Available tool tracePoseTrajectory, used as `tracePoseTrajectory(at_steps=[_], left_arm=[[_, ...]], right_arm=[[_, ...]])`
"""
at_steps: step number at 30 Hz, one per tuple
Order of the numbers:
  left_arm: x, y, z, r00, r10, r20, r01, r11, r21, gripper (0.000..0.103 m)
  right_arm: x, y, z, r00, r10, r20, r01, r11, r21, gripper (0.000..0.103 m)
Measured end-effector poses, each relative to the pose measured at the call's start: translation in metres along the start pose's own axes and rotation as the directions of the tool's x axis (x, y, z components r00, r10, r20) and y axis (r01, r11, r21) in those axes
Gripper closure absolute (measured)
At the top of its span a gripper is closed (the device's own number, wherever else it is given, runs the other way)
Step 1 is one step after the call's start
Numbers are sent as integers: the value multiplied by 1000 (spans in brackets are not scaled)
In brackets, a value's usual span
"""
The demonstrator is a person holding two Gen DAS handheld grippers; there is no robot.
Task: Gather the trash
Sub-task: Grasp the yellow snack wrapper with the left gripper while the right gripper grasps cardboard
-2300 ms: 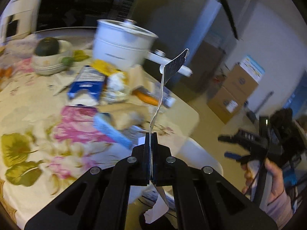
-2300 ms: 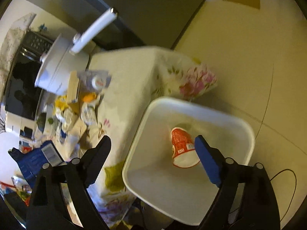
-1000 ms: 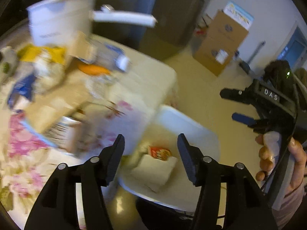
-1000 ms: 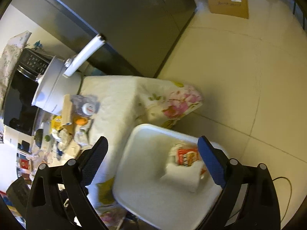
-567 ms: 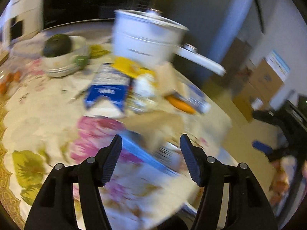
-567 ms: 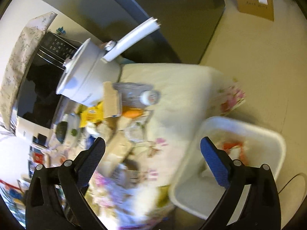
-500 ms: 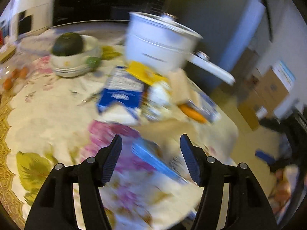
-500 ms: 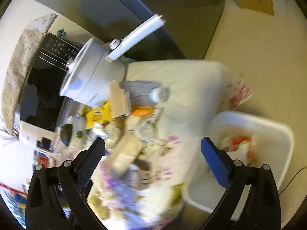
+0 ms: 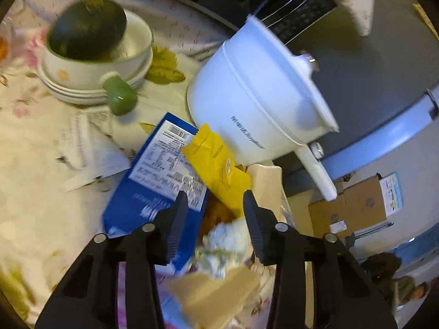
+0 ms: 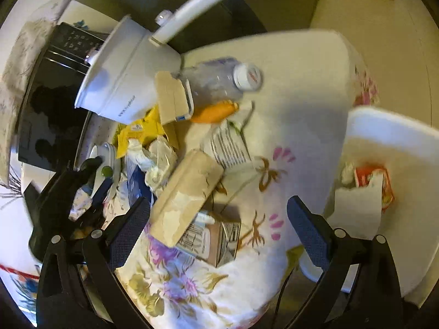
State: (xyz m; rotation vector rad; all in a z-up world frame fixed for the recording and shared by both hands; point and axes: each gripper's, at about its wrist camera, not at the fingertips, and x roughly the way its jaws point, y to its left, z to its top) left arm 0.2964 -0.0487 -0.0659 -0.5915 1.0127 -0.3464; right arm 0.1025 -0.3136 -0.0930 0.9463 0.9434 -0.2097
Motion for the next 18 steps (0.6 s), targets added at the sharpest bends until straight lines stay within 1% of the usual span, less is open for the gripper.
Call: tracePoseTrajectory(at_steps=[1,2,4,6,8,9,11,13,15,16,18], left_arm=[[10,1,3,1000,1,-12,-1,1000,-10,66],[18,2,6,1000,-4,-24,3,1000,-21,72],[33,1,11,999,-14,-39,13,999,-41,74],[43,-1,14,999,-6,-43,5,999,-42,75],[50,-1,17,999,5,-42,-6,999,-41,84],[52,-1,18,999,0,-42,-2,999,-45,86],[55,-3,19,999,-8,-34,7,999,-35,92],[53,-7,20,1000,-6,-18,6,1000,-1,94],[47,-10,16,1000,-5,4,5,1000,27,96],[43,-11,15,1000,-9,12,8,999,32,100],[30,-12,9,999,-23,42,21,999,37,100]], right_arm=[[0,-3,2,1000,4,8,-4,1000,16,7],[-1,-6,5,1000,8,10,-8,999,32,7],[0,-12,10,1000,12,14,-13,998,58,7],[2,-17,15,1000,9,22,-11,998,67,7],[6,-23,19,1000,10,19,-11,996,91,7],[8,-28,19,1000,20,12,-22,994,111,7],[11,-32,21,999,45,-2,-44,989,138,7],[13,-30,21,998,59,-12,-58,990,127,7],[13,-26,20,997,76,-14,-74,991,116,7],[12,-24,20,996,88,-11,-86,990,112,7],[11,-23,21,994,105,-5,-104,989,108,7]])
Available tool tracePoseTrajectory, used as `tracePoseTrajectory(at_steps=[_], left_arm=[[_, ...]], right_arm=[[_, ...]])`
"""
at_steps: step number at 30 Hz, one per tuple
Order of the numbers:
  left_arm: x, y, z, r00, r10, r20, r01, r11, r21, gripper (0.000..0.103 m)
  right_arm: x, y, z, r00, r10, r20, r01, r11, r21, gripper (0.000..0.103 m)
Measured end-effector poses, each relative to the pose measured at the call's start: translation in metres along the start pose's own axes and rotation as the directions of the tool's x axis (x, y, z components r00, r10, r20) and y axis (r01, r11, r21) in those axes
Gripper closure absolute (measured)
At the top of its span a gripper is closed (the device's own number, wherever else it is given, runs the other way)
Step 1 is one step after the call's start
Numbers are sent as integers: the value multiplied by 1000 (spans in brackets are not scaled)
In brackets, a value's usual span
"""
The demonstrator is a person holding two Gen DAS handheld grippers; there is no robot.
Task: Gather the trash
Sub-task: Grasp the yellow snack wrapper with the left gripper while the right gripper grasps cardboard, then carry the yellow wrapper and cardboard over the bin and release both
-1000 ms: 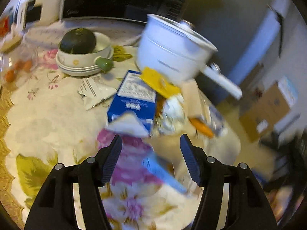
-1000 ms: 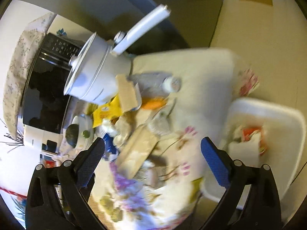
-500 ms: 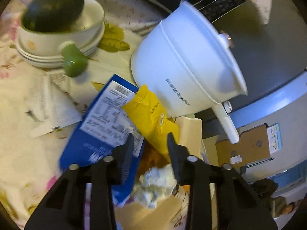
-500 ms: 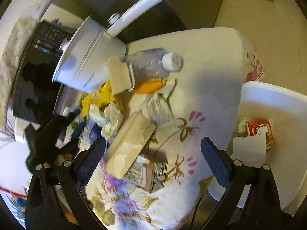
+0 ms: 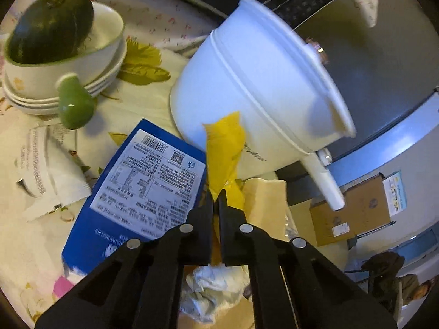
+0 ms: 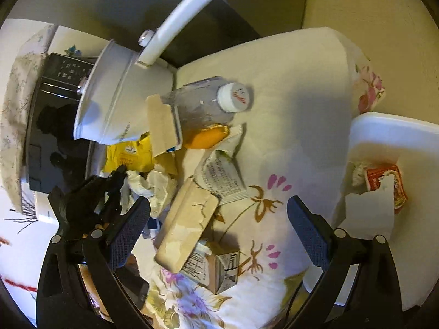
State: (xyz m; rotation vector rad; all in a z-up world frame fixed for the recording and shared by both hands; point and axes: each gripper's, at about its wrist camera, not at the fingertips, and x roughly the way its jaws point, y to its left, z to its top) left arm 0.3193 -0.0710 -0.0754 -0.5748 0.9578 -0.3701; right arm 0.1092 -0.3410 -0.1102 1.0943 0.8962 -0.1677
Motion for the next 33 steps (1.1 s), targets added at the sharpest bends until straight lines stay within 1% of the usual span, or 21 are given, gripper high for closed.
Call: tracePoseTrajectory(at_steps=[5,7,10,13,15,17,21,22,26,27,28,29,30,31,32,33], left_arm=[[-58,-2,-14,995,-26,100,21,998,53,101],[-92,-1,-20,989,-43,144,31,996,84,101],[-142,0,-33,976,-48,212,18,990,140,101],[-187,10,-47,964,-65,257,28,989,146,101],[-208,15,-59,958,-64,281,20,988,156,101],[-227,23,-72,955,-61,290,13,986,165,101],[-235,40,-90,959,-51,280,11,990,143,101],[-233,45,-92,961,-45,273,8,991,134,101],[-225,60,-94,971,-20,238,-7,994,113,101],[-225,62,-95,971,-16,237,-11,993,114,101],[-223,63,-95,972,-11,237,-17,993,115,101],[-222,64,-96,972,-9,236,-19,993,114,101],[-221,65,-97,972,-8,234,-19,993,113,101],[-221,65,-97,972,-7,233,-20,993,114,101],[-220,65,-97,972,-4,233,-23,993,115,101],[-218,65,-98,972,-1,233,-26,993,116,101]], right_arm=[[4,8,4,998,63,-17,-63,998,1,7],[10,16,6,995,90,-40,-90,996,0,7],[20,32,9,992,109,-58,-111,994,-24,7],[37,48,18,988,132,-82,-135,990,-39,8],[53,56,22,985,130,-111,-135,990,-39,11],[69,62,23,985,109,-133,-116,992,-48,16],[89,70,23,988,81,-132,-91,993,-69,25],[92,72,24,990,72,-125,-82,994,-77,29],[102,77,29,994,48,-102,-58,994,-94,36],[103,79,30,994,47,-99,-57,993,-99,39],[105,81,31,994,47,-96,-57,992,-111,46],[107,83,31,994,46,-96,-57,991,-120,49],[109,86,32,994,47,-98,-60,989,-134,56],[109,87,33,994,50,-100,-64,988,-143,67],[109,89,33,993,52,-104,-68,985,-160,74],[109,91,33,993,49,-104,-68,981,-179,84]])
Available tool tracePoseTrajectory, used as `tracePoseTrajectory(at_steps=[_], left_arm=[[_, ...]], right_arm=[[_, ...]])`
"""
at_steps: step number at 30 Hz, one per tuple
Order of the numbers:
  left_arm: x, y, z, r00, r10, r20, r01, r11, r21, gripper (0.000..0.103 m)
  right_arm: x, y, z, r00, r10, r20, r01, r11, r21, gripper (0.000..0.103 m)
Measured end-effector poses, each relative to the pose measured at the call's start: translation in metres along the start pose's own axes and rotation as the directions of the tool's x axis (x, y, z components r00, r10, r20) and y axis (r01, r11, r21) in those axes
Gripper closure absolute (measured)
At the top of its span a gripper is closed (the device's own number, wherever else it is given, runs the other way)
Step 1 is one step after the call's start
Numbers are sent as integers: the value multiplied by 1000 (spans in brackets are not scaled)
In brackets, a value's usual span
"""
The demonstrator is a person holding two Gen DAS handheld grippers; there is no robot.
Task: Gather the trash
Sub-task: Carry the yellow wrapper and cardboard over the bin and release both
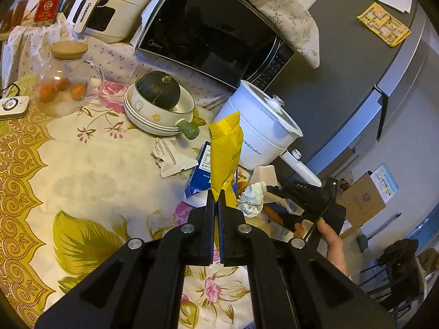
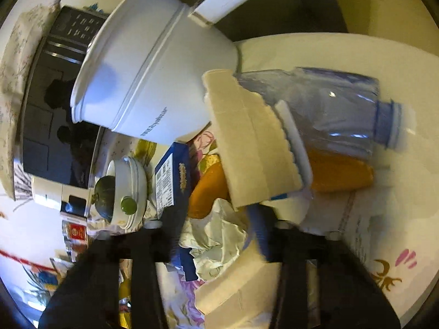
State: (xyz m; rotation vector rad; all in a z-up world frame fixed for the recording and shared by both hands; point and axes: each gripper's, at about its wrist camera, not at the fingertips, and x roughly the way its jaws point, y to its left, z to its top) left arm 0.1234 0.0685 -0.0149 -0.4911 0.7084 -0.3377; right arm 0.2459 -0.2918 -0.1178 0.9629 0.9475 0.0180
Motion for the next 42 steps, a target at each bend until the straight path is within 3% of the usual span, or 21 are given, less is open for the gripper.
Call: tracePoseTrajectory(at_steps=[1,4,12,20,31,42], left_arm=[[1,-1,-1,1000,2,-1,-2,1000,3,101],[4,-3,-2,1000,7,-1,-7,1000,8,101],[5,-21,0,1000,-15,14,15,999,30,101],[3,-57,-7,997,-77,12,77,995,60,101],[2,-132,-43,983,-171,-72,179,975,132,101],[15,-204,-99,953,-174,-250,241,932,269,101]], right_arm=[[0,2,0,1000,-2,5,3,1000,-15,91],[-10,8,0,999,3,46,1,997,-73,100],[-61,19,-1,987,51,150,-26,986,-168,102],[-125,18,-9,977,83,199,-34,970,-239,102],[-215,-43,-29,966,39,255,32,963,-267,102],[-263,-115,-57,956,-115,271,191,943,-274,102]])
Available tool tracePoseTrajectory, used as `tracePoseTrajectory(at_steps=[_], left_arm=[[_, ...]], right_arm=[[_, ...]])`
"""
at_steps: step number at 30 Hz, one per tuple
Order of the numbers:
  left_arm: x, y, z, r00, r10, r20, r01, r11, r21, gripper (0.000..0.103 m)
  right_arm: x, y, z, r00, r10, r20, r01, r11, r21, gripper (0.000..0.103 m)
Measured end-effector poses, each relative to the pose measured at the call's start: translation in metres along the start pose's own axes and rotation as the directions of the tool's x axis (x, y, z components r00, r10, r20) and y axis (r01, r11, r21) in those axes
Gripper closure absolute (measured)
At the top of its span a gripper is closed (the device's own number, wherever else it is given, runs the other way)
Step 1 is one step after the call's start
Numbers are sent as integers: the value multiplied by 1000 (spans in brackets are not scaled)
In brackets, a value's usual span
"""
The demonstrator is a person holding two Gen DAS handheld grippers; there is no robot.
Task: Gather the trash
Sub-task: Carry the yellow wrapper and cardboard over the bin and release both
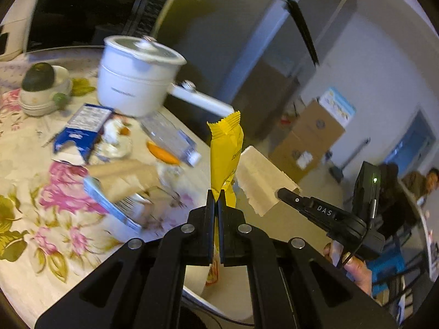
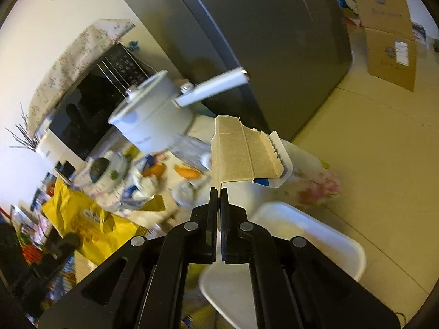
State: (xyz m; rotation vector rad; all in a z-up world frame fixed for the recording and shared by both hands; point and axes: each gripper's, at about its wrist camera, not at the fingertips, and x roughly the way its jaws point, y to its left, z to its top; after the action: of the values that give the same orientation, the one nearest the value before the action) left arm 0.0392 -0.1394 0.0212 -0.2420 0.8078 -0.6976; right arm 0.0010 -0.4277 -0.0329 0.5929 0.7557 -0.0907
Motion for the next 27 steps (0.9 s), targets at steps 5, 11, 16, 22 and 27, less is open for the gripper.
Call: tracePoseTrajectory(at_steps=[5,11,16,22,27], left_arm=[[22,-25,-11,994,6,-112,4,996,86,101],[57,-43,-29,968,31,-248,8,988,153,101],[80,-47,-45,941,63,-331,1,982,190,101],[96,-44,-53,915,69,-397,8,982,189,98],[96,-42,-53,915,69,-398,5,984,180,96]], right_arm=[[-6,-14,-18,997,-66,-44,64,997,-52,102],[-3,-20,-40,985,-152,-85,141,982,-130,102],[5,-22,-50,969,-218,-115,195,964,-181,101],[7,-20,-51,959,-262,-109,238,951,-198,82],[3,-24,-47,953,-295,-75,279,944,-174,57]])
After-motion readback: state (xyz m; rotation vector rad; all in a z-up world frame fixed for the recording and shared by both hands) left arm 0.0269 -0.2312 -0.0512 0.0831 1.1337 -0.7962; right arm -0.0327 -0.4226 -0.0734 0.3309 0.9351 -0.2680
